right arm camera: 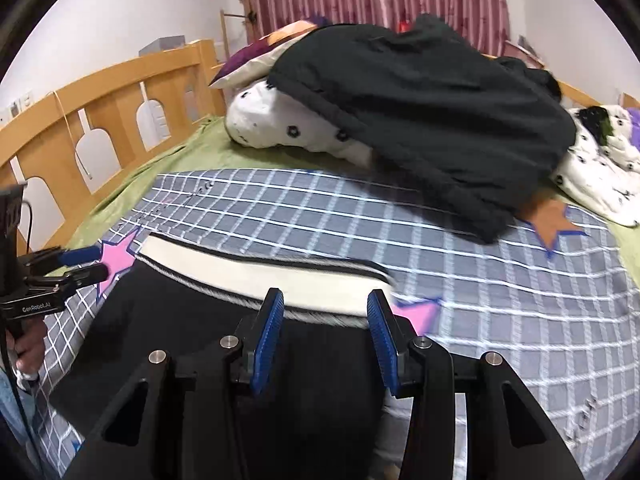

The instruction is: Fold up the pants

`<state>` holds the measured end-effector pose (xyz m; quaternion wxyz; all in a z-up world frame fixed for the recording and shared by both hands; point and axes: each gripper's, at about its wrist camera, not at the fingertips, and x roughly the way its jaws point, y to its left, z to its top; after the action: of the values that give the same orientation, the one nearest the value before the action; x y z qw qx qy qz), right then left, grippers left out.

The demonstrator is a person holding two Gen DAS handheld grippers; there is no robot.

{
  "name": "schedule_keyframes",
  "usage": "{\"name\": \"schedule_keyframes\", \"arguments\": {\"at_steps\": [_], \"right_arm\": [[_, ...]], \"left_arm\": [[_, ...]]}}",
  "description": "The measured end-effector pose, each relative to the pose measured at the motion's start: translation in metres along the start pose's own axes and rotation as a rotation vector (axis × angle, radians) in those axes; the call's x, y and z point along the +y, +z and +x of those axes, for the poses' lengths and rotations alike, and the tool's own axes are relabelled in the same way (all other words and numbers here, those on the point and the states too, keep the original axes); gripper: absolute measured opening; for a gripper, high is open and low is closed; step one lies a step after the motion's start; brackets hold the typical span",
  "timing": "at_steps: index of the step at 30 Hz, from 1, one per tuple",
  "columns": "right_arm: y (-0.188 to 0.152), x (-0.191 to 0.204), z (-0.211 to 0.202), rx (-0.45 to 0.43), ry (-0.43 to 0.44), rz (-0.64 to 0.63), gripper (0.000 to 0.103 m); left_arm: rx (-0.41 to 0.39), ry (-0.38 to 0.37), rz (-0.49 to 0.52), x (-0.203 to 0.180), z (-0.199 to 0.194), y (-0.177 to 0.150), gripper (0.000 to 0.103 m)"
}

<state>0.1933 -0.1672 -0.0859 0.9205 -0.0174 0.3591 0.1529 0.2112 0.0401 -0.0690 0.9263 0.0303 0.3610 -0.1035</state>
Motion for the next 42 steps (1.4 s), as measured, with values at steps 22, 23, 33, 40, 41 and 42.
{"name": "schedule_keyframes", "arguments": {"at_steps": [22,23,33,40,41,42], "right_arm": [[-0.032,-0.005,0.054,0.018,-0.045,-0.061,0.045],[-0.032,-0.006,0.055,0.018,-0.042,-0.058,0.045],[-0.032,-0.006,0.055,0.016,-0.038,-0.055,0.045],[-0.032,-0.007,0.055,0.017,-0.039,-0.057,0.045],[-0.032,-0.007,0.055,0.018,-0.039,-0.055,0.045],[-0.032,-0.007,0.055,0.020,-0.041,-0.056,0.045]], "left_arm": [[0.070,-0.002,0.003,-0.009,0.061,-0.028,0.072],[0.069,-0.003,0.001,-0.009,0.061,-0.029,0.072],[0.071,-0.006,0.001,-0.010,0.061,-0.028,0.074],[0.064,0.004,-0.008,-0.010,0.059,-0.029,0.074],[0.068,0.005,-0.007,-0.009,0.059,-0.029,0.074],[0.086,0.001,-0.012,-0.008,0.059,-0.029,0.074]]}}
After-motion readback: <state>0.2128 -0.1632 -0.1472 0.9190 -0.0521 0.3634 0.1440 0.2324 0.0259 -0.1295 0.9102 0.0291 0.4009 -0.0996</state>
